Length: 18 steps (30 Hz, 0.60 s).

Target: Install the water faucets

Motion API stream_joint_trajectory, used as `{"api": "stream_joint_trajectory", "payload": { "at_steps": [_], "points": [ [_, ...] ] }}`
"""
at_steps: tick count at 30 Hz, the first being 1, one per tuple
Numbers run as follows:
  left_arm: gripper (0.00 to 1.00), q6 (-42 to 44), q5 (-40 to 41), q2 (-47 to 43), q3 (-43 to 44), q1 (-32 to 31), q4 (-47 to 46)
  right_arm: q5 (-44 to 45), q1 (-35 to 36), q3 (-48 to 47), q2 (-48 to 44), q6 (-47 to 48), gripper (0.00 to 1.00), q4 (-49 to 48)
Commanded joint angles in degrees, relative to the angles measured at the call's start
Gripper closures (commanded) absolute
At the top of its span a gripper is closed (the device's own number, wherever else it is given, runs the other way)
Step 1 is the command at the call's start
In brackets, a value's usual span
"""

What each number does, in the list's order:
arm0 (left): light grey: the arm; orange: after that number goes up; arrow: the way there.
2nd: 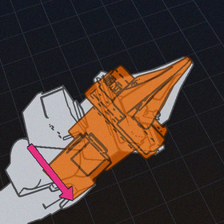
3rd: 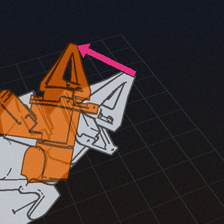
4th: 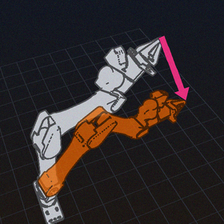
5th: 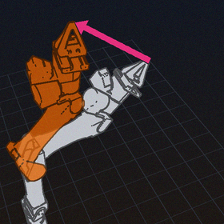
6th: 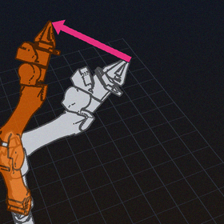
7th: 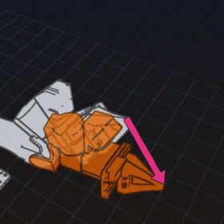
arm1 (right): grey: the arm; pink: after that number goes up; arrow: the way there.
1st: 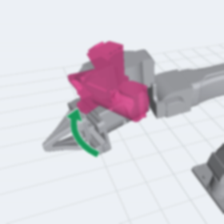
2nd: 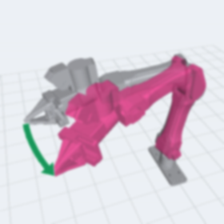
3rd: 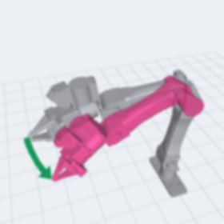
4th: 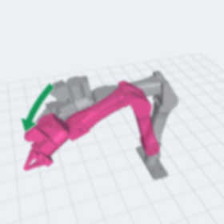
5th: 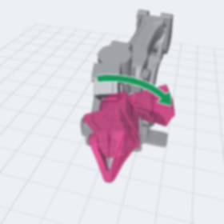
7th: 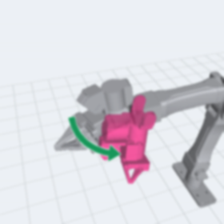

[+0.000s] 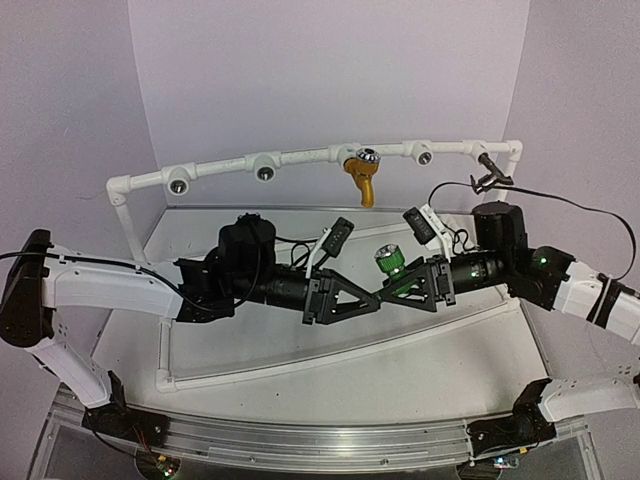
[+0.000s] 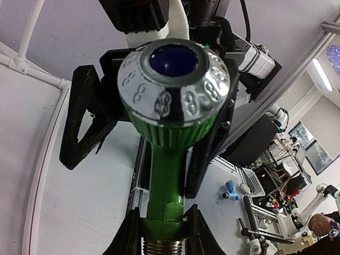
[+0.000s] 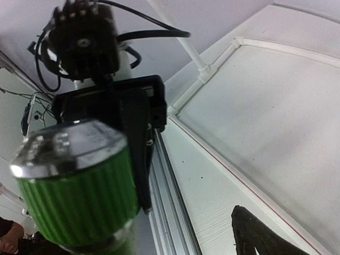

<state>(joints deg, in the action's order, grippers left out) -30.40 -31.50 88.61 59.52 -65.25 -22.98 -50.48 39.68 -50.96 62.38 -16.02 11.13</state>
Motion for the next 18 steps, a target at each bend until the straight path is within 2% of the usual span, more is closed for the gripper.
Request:
{"api": "stream_joint_trajectory", "payload": {
  "at_steps": [1, 7, 10, 15, 16, 18],
  "points": [
    [1.0, 3.1, 0.3, -3.8, -0.5, -0.1, -2.8, 1.0, 0.0, -5.0, 0.2, 2.8, 0.02, 4.9],
    [1.0, 3.0, -0.5, -3.0, -0.3, 0.3, -1.5, -9.1, 0.0, -11.1, 3.0, 9.2, 0.04, 12.0],
    [1.0, 2.5, -1.4, -2.6, 0.4, 0.4, -1.5, -14.3, 0.1, -12.1, 4.9, 10.8, 0.16, 12.4],
    [1.0, 2.0, -2.3, -2.5, 0.6, 0.4, -1.4, -18.7, 0.1, -14.4, 8.4, 12.1, 0.46, 12.9],
    [1.0, 2.0, -2.3, -2.6, 0.5, 0.5, -1.4, -18.8, 0.1, -14.9, 8.9, 12.1, 0.49, 13.2],
    [1.0, 2.0, -2.8, -2.3, 0.6, 0.5, -1.2, -17.4, 0.1, -15.6, 9.8, 12.2, 0.49, 13.7]
  ]
}}
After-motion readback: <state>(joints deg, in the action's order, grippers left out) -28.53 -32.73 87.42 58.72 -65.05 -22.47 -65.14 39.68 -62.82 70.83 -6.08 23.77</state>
